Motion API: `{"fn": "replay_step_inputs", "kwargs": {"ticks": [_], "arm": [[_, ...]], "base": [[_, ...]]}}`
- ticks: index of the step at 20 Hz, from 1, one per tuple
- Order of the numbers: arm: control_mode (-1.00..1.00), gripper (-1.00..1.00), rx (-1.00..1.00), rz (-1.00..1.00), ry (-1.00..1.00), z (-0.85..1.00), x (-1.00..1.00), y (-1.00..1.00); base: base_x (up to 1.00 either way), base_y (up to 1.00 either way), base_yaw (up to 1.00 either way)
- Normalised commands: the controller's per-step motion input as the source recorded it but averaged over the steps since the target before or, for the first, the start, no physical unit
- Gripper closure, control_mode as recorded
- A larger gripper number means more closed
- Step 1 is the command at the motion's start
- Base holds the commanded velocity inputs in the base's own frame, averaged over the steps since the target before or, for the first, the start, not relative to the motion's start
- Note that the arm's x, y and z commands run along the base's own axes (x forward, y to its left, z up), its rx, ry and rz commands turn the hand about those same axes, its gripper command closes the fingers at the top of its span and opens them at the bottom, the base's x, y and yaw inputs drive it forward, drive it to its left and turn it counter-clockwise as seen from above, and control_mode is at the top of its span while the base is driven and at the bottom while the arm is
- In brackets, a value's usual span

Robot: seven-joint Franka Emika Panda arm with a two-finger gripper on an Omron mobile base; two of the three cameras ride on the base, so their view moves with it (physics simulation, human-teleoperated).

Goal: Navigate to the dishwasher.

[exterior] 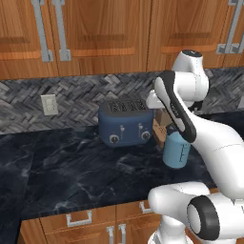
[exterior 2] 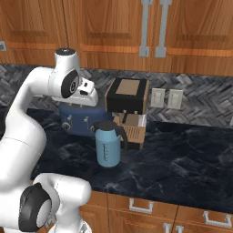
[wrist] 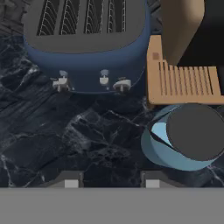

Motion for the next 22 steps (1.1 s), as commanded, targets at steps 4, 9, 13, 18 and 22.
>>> {"fn": "replay_step_inputs", "kwargs": {"ticks": [4, 9, 13, 18, 22], "arm": [[-1.00, -1.00, 0.00, 0.00, -0.01, 0.00, -0.60, 0.00], [-1.00, -1.00, 0.00, 0.00, -0.01, 0.00, -1.00, 0.00], [-1.00, -1.00, 0.00, 0.00, -0.04, 0.00, -0.98, 0.00], [-1.00, -1.00, 0.00, 0.00, -0.07, 0.03, -0.90, -0.02], [1.00, -1.00, 0.00, 0.00, -0.02, 0.00, -0.25, -0.14]], "base": [[0.00, 0.00, 0.00], [0.00, 0.00, 0.00], [0.00, 0.00, 0.00], [0.00, 0.00, 0.00], [-0.67, -0.61, -0.12]]}}
